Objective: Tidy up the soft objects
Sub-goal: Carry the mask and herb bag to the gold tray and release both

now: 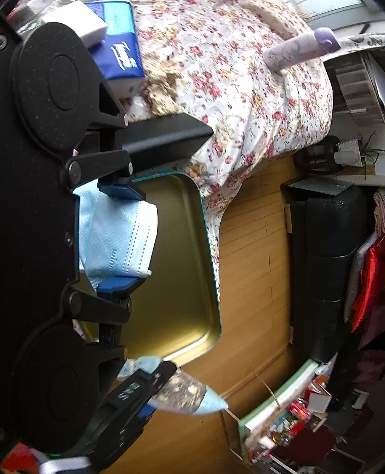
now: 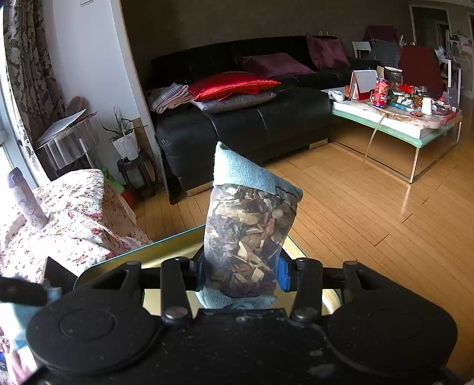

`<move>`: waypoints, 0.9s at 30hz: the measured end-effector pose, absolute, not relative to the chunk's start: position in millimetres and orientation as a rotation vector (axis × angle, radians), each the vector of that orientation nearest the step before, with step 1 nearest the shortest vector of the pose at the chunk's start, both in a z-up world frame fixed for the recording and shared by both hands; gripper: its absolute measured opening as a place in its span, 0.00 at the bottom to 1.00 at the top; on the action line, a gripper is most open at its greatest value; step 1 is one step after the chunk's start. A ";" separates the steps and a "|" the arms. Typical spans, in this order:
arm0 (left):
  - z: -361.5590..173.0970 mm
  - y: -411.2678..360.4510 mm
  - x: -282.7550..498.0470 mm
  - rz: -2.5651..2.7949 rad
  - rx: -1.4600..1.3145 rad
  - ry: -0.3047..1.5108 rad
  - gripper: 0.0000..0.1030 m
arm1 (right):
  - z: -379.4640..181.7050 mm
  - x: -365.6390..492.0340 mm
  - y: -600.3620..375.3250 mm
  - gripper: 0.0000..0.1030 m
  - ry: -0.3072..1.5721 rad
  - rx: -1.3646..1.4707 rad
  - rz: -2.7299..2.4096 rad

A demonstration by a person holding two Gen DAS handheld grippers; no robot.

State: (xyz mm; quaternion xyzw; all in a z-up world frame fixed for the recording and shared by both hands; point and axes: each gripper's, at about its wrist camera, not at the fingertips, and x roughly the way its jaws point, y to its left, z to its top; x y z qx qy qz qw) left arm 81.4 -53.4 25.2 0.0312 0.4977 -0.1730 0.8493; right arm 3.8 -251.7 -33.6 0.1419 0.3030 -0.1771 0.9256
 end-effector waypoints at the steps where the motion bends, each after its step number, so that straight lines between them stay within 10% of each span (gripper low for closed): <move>1: 22.4 -58.8 83.9 -0.354 0.080 1.046 0.49 | -34.4 4.7 -250.7 0.43 0.627 0.284 -0.361; 27: 0.8 -77.7 100.4 -0.249 0.139 1.039 0.75 | -32.4 3.4 -245.7 0.57 0.608 0.242 -0.327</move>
